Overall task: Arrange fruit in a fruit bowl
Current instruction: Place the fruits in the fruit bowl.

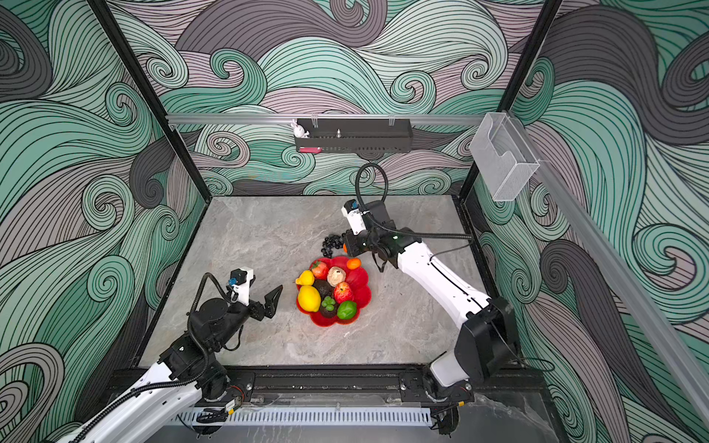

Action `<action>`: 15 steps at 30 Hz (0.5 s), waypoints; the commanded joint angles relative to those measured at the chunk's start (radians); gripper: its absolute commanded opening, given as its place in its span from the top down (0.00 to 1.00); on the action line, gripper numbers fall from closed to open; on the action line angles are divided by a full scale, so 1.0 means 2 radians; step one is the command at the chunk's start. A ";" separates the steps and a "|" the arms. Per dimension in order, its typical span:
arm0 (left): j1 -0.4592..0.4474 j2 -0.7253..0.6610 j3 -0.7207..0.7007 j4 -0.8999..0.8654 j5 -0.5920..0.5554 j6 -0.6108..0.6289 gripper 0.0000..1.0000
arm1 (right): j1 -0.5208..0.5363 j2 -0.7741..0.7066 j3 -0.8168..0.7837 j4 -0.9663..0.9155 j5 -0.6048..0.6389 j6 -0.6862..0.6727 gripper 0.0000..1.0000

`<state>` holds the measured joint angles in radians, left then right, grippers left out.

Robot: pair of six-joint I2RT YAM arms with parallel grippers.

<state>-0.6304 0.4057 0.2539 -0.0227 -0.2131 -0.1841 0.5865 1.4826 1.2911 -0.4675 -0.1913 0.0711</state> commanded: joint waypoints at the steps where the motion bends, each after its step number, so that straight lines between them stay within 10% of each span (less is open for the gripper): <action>1: 0.003 -0.009 0.015 -0.007 -0.008 0.001 0.01 | 0.020 -0.015 -0.018 -0.004 0.000 0.014 0.98; 15: 0.003 -0.004 0.012 0.001 -0.009 0.000 0.01 | 0.087 0.006 -0.066 0.030 0.016 0.013 0.97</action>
<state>-0.6304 0.3954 0.2539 -0.0288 -0.2173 -0.1841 0.7544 1.4746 1.1694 -0.4416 -0.1726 0.0898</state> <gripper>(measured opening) 0.986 0.056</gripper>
